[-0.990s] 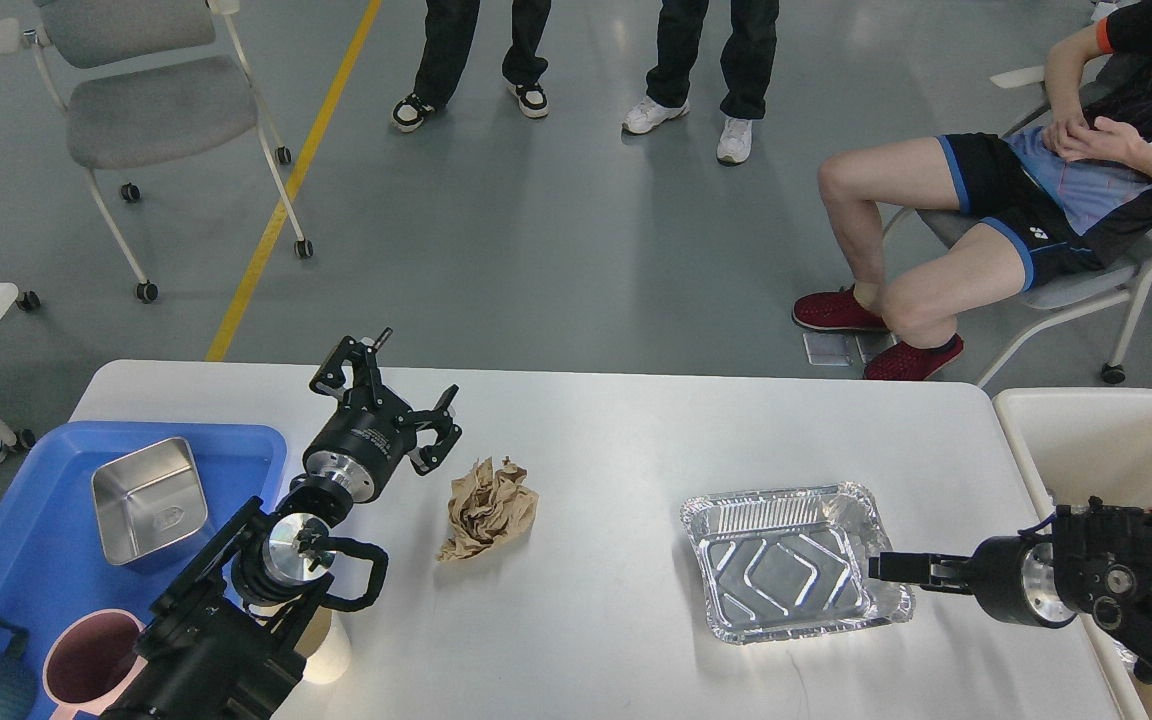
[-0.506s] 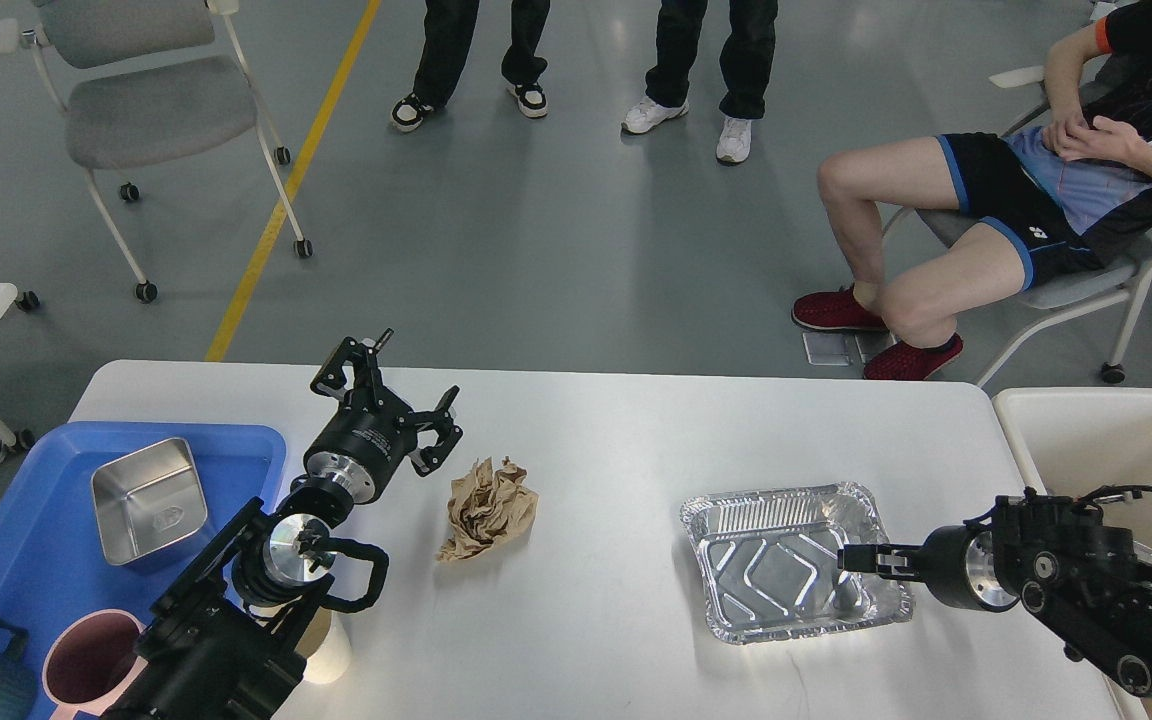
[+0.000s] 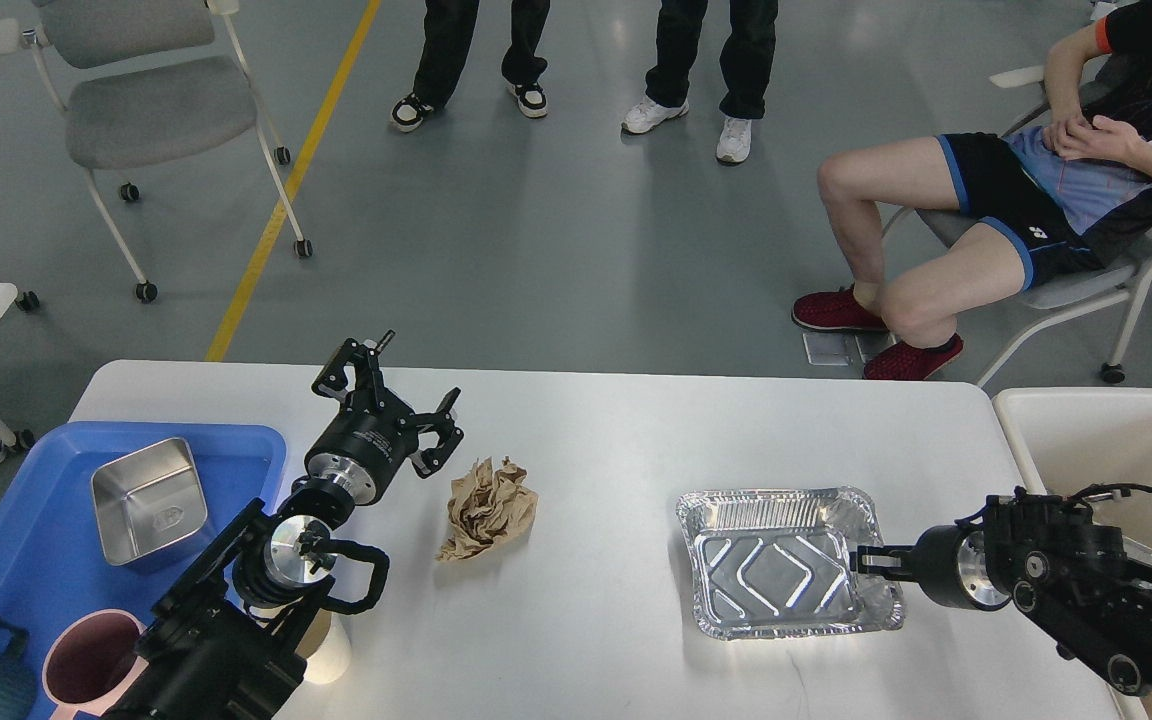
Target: Tidy desktop
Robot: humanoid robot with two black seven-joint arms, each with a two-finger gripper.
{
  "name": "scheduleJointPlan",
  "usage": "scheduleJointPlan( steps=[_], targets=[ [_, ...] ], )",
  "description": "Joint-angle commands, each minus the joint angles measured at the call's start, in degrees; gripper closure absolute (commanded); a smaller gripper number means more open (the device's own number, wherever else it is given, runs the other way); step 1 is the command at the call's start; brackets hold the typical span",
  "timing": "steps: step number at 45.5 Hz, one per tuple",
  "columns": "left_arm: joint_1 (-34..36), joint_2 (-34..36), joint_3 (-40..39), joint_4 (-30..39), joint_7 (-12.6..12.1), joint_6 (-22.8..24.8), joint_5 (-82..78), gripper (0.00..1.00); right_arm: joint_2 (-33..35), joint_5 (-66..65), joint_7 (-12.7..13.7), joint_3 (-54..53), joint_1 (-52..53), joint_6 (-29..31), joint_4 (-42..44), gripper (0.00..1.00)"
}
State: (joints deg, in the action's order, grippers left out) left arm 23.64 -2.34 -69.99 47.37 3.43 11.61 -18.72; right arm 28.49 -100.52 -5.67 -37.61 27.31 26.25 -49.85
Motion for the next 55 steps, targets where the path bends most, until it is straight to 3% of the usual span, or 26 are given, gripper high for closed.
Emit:
scheduleJointPlan(
  steps=[1,8,15,20,28,40,55],
  targets=[
    [0.00,-0.04,0.03,0.00,0.00,0.00,0.00,0.03,0.16,0.32,-0.05,-0.01,0.46,0.03,-0.51,1.00],
    [0.00,0.05,0.03,0.00,0.00,0.00,0.00,0.03,0.51,0.76,-0.05,-0.01,3.88,2.48,-0.69,1.00],
    [0.00,0.05,0.12,0.00,0.00,0.00,0.00,0.03,2.27,1.99,0.13,-0.36,8.72,10.74,-1.22,1.00],
    [0.00,0.05,0.12,-0.09,0.00,0.00,0.00,0.03,4.11,9.89,1.27,-0.27,14.78,18.12,-0.95,1.00],
    [0.00,0.05,0.20,-0.09,0.00,0.00,0.00,0.03,4.73,18.33,9.79,-0.09,23.04,23.58,0.54,1.00],
    [0.00,0.05,0.20,-0.09,0.00,0.00,0.00,0.03,2.80,20.80,19.90,-0.09,29.55,24.64,2.12,1.00],
    [0.09,0.05,0.20,-0.70,0.00,0.08,-0.09,0.03,0.25,26.86,27.46,-0.18,30.61,24.64,-1.21,1.00]
  ],
)
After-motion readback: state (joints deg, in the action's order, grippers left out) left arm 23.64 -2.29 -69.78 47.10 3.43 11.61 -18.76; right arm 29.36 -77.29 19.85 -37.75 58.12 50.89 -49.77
